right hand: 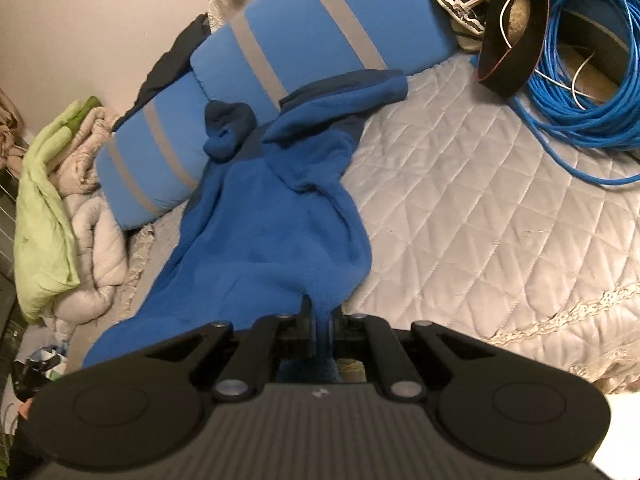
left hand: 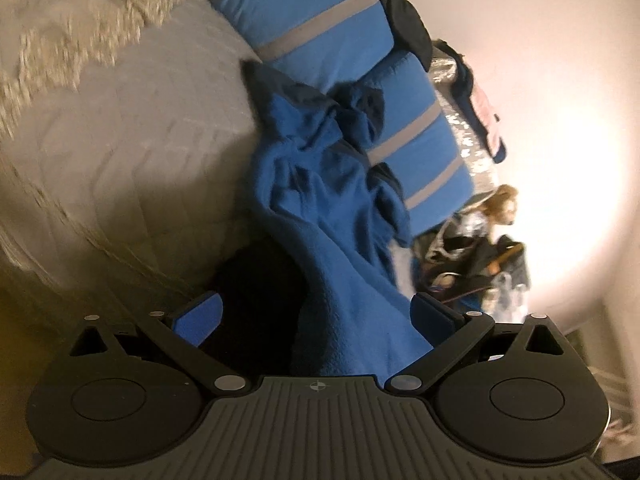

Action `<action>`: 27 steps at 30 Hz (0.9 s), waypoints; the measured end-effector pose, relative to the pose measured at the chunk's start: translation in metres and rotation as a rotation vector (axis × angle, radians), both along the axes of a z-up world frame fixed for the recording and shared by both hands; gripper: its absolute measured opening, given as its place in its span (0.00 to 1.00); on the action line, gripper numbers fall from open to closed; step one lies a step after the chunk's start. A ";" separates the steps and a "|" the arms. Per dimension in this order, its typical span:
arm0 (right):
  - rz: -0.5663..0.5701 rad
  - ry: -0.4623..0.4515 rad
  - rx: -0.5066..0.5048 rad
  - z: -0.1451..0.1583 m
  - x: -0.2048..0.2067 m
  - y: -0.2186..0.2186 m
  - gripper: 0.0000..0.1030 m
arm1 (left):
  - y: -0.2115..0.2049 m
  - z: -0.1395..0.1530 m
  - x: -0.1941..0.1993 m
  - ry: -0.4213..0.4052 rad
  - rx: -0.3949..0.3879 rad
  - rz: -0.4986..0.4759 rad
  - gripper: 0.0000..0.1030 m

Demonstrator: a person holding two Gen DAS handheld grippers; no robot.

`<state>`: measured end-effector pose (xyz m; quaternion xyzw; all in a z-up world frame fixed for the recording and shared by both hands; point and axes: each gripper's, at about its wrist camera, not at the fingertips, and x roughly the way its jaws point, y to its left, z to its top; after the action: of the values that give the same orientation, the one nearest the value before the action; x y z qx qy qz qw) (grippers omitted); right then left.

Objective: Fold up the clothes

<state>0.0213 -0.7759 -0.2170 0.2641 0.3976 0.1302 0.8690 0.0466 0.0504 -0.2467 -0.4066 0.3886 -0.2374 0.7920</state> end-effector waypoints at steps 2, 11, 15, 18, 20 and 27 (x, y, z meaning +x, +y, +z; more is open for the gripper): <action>-0.016 0.013 -0.019 -0.002 0.003 0.000 0.05 | -0.001 -0.006 0.002 0.010 -0.051 -0.003 0.98; -0.069 0.057 -0.057 -0.016 0.017 -0.007 0.05 | -0.018 -0.018 0.008 0.036 -0.126 -0.063 0.62; -0.072 0.060 -0.061 -0.017 0.020 -0.007 0.05 | -0.025 -0.018 0.010 0.036 -0.122 -0.083 0.45; -0.071 0.057 -0.063 -0.016 0.019 -0.006 0.05 | -0.032 -0.017 0.013 0.047 -0.091 -0.100 0.24; -0.071 0.056 -0.060 -0.016 0.019 -0.007 0.05 | -0.037 -0.012 0.013 0.041 -0.048 -0.104 0.20; -0.062 0.034 -0.053 -0.005 0.015 -0.004 0.05 | -0.034 0.044 0.002 -0.054 0.162 -0.049 0.18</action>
<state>0.0359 -0.7801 -0.2224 0.2554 0.4074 0.0880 0.8724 0.0490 0.0163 -0.2024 -0.3251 0.3947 -0.2356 0.8264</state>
